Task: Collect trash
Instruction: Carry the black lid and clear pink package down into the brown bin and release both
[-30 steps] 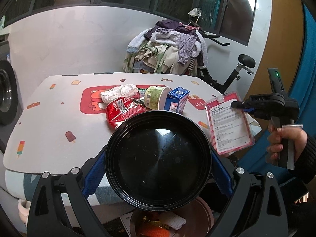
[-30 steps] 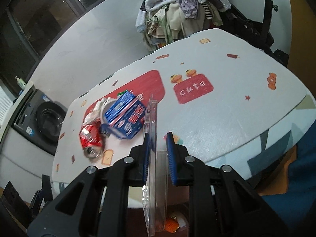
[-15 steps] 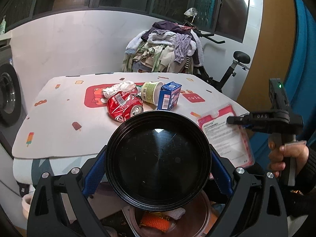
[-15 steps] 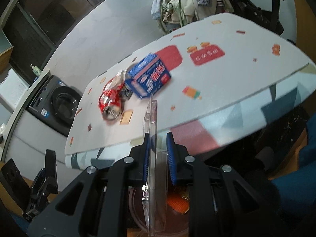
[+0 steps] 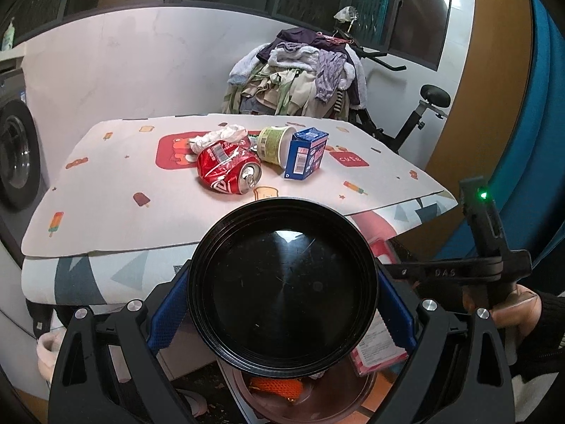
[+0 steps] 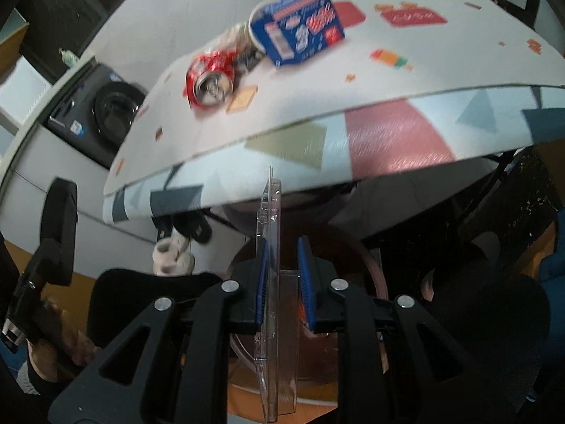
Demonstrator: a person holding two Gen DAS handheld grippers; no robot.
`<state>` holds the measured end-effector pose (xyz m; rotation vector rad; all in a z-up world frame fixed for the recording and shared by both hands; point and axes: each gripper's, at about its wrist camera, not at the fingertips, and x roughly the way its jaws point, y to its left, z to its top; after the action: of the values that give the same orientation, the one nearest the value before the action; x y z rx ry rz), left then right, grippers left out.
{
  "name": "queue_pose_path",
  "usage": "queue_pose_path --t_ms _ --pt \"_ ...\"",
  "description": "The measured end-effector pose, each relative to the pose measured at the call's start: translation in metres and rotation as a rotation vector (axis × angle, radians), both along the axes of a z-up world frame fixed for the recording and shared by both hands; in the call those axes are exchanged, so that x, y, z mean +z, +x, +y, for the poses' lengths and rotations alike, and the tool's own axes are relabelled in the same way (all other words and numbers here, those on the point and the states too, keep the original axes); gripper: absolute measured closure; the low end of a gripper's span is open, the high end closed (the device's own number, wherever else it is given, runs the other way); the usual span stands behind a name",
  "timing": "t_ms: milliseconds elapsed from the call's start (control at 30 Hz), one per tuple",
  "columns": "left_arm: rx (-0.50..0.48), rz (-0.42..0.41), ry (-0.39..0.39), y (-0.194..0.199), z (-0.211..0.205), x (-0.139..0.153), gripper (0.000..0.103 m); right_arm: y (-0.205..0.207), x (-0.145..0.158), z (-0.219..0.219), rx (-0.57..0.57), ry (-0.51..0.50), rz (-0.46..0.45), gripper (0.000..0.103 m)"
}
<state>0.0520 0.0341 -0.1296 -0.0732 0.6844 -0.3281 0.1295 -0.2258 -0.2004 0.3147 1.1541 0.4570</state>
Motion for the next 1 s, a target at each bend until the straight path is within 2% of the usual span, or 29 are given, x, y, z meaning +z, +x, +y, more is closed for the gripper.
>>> queue_pose_path --t_ms 133,200,333,467,500,533,567,700,767,900,1000 --pt "-0.007 0.012 0.004 0.001 -0.001 -0.005 0.012 0.002 -0.013 0.003 0.005 -0.011 0.047 0.081" --pt "-0.005 0.017 0.003 0.003 0.000 -0.007 0.012 0.004 -0.020 0.004 0.005 -0.016 0.071 0.077" --pt "0.001 0.020 -0.004 0.004 0.003 -0.008 0.012 0.005 -0.023 0.005 0.005 -0.030 0.079 0.075" --pt "-0.001 0.019 -0.001 0.004 0.003 -0.008 0.012 0.006 -0.021 0.003 0.005 -0.043 0.068 0.057" --pt "-0.004 0.017 0.001 0.004 0.002 -0.008 0.012 0.006 -0.019 0.003 0.006 -0.048 0.058 0.049" --pt "-0.008 0.016 0.004 0.004 0.002 -0.009 0.012 0.006 -0.017 0.003 0.007 -0.055 0.045 0.043" --pt "-0.012 0.014 0.009 0.003 0.002 -0.010 0.012 0.006 -0.013 0.001 0.009 -0.066 0.017 0.033" --pt "-0.022 0.015 0.018 0.001 0.000 -0.016 0.012 0.005 0.004 -0.002 0.027 -0.121 -0.105 0.012" --pt "-0.036 0.018 0.019 0.001 -0.002 -0.020 0.012 0.002 0.013 -0.002 0.056 -0.157 -0.191 0.006" --pt "-0.087 0.012 0.031 0.002 -0.011 -0.027 0.012 -0.007 0.021 0.003 0.121 -0.233 -0.326 0.006" --pt "-0.126 0.013 0.041 0.001 -0.019 -0.035 0.012 -0.013 0.018 0.007 0.144 -0.230 -0.356 0.006"
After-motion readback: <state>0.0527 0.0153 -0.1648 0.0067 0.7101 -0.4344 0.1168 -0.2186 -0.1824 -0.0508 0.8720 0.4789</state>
